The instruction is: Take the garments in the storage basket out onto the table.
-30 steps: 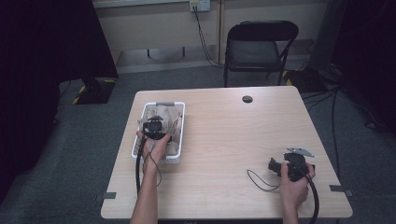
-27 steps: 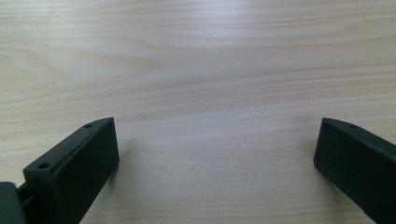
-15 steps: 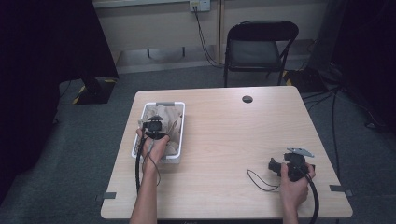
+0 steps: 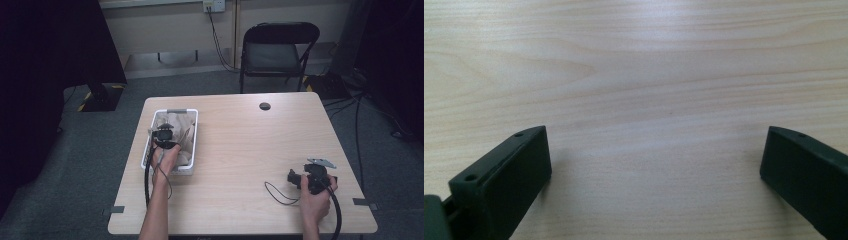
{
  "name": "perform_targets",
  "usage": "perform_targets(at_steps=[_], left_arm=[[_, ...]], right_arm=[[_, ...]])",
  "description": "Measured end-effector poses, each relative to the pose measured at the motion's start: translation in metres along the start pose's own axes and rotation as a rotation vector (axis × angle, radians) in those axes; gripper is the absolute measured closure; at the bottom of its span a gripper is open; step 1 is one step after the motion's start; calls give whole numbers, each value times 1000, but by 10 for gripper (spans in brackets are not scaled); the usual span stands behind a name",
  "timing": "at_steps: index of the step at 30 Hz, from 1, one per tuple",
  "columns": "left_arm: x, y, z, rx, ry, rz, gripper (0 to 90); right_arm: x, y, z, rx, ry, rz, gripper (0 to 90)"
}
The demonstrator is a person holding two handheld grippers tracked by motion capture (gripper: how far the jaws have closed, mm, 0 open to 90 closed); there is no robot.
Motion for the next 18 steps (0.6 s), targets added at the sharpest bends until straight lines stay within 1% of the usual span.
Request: perform_targets(at_steps=[1, 7, 8, 15, 16, 18], left_arm=[[0, 0, -1, -3, 8, 0, 741], [0, 1, -1, -11, 11, 7, 745], [0, 1, -1, -13, 10, 17, 745], [1, 4, 0, -27, 15, 30, 750], [2, 5, 0, -28, 19, 40, 750], [2, 6, 1, -36, 20, 44, 751]], right_arm=[[0, 0, 0, 0, 0, 0, 0], [0, 0, 0, 0, 0, 0, 0], [0, 0, 0, 0, 0, 0, 0], [0, 0, 0, 0, 0, 0, 0], [0, 0, 0, 0, 0, 0, 0], [0, 0, 0, 0, 0, 0, 0]])
Point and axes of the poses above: each handheld gripper's, and its own axes: y roughly backward along the jaws, x roughly out of its top, z roughly to its right, the point moved 5 cm from there along -y, roughly forward along the jaws, and after that the axes turned 5 degrees about -y, right-handed, at the moved point
